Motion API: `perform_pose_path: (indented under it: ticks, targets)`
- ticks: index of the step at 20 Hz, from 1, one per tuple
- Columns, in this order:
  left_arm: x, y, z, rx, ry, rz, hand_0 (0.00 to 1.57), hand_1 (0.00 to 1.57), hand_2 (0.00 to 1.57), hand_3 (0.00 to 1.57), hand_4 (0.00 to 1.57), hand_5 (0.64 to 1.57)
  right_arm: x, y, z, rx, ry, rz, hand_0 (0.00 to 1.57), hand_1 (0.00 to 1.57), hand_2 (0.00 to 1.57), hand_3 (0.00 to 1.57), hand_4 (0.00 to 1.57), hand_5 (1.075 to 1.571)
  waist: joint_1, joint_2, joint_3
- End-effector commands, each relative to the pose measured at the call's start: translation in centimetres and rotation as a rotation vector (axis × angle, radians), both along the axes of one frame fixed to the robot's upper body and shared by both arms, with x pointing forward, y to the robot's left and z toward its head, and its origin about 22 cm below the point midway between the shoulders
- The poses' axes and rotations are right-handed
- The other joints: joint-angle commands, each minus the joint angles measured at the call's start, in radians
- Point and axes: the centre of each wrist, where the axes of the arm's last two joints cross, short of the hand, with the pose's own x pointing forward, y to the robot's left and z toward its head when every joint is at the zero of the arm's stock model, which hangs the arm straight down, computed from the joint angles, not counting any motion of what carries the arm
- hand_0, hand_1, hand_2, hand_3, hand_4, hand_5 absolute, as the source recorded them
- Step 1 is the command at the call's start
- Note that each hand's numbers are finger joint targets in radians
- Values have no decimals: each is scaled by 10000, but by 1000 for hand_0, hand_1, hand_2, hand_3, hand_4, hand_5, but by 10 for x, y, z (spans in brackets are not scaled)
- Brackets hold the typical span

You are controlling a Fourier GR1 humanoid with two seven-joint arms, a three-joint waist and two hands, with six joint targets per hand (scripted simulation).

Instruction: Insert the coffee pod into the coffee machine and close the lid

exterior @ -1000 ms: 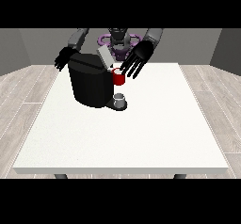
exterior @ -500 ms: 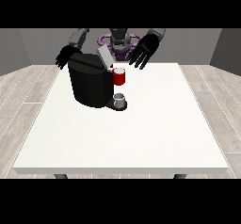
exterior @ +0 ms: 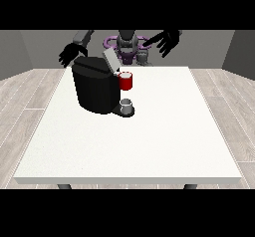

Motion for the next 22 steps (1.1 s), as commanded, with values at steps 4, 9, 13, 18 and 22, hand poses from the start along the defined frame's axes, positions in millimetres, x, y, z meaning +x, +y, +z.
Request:
perform_pose_path:
  ticks: [4,9,13,18,22]
  targets:
    - [-41,28,-89,-2723,1222,804,0,0,0,0,0,1571,-37,-7,-18,-304,614,206,0,0,0,0,492,1571,423,-1649,-2]
    - [-57,2,-122,-3939,2281,857,0,0,0,0,215,1571,-15,-3,8,-748,273,861,0,0,0,0,349,1571,1159,-2082,3]
    - [-79,31,-144,-3967,2497,1293,0,0,0,0,0,1571,-6,6,38,-792,-502,1942,0,0,0,0,125,1571,1074,-2139,2]
    - [-86,17,-146,-5162,2660,838,0,0,0,0,57,1571,7,-12,55,-879,-907,1896,0,0,0,0,0,1571,1896,-2155,8]
    - [-106,-9,-168,-5454,2838,737,0,0,0,0,0,1571,18,14,65,-1156,-883,2754,0,0,0,0,0,1571,2167,-2126,7]
